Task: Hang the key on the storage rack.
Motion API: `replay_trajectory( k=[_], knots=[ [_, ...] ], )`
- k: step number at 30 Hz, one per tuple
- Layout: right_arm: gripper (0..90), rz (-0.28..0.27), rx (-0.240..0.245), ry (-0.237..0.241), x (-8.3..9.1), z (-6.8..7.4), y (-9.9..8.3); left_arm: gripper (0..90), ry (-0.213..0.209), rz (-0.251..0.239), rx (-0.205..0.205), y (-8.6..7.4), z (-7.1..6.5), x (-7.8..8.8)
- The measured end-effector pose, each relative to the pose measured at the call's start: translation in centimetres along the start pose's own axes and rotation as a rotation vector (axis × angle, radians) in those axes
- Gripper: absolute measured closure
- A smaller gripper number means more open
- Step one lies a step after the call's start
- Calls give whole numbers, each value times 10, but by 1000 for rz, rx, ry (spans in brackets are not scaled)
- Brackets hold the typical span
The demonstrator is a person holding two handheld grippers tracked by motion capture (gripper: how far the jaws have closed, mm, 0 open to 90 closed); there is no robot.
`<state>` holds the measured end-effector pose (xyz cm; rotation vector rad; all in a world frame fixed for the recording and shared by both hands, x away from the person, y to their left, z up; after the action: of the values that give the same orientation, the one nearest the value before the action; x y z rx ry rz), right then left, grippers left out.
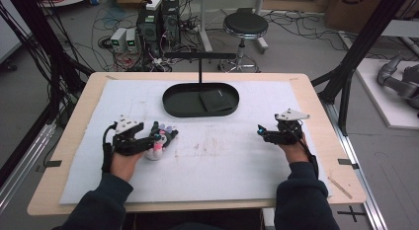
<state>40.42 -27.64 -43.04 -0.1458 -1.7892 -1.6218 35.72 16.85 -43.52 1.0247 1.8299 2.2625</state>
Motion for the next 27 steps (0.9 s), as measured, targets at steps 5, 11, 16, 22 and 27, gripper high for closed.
replay_trajectory(
  k=[5, 11, 16, 22, 27],
  knots=[
    [218, -1, 2, 0, -1, 0, 0, 257, 10, 55, -74, -8, -20, -17],
    [218, 0, -5, 1, 0, -1, 0, 299, 34, 92, -115, -13, -16, -26],
    [218, 1, -7, 2, 0, -2, 0, 342, -26, 96, -165, -12, -15, -23],
    [219, 2, -7, 4, 0, -1, 0, 223, -15, 139, -135, -20, -16, -29],
    [239, 1, -8, 1, 1, -2, 0, 340, -51, 114, -138, -17, -15, -27]
  ],
)
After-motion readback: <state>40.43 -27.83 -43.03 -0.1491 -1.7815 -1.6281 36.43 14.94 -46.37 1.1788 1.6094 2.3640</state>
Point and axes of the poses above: each handheld gripper's, and its own axes: x roughly backward along the jaws, y roughly out of its top, z roughly to its left, the point moved 4 cm from there along -x, roughly forward along the jaws, and after that the axes turned 11 degrees about -x, right-handed, at the moved point
